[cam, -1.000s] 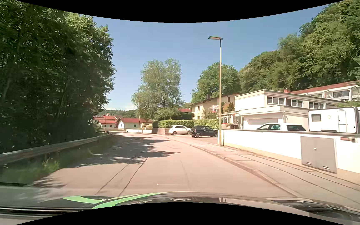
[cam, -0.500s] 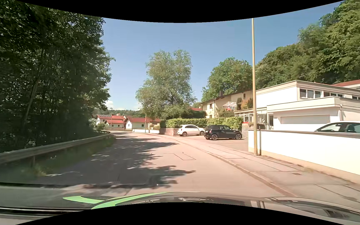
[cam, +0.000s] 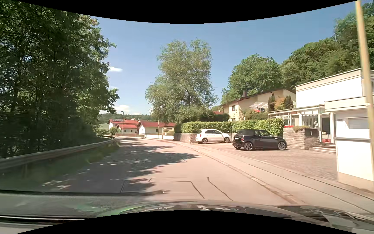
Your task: Follow the waypoints while adhering to traffic rules and regulations
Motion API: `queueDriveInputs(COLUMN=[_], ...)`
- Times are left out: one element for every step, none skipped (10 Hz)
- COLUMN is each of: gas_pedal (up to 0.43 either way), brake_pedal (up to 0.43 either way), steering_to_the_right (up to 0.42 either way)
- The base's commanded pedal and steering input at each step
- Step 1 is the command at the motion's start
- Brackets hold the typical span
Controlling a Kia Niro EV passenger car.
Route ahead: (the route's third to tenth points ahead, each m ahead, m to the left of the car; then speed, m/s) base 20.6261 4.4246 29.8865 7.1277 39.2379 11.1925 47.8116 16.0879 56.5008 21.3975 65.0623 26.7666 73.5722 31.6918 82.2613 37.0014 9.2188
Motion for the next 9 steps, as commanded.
queueDriveInputs(gas_pedal=[0.079, 0.087, 0.087, 0.087, 0.087, 0.087, 0.087, 0.087, 0.087], brake_pedal=[0.000, 0.000, 0.000, 0.000, 0.000, 0.000, 0.000, 0.000, 0.000], steering_to_the_right=[-0.053, -0.053, -0.053, -0.053, -0.054, -0.059, -0.062, -0.063, -0.063])
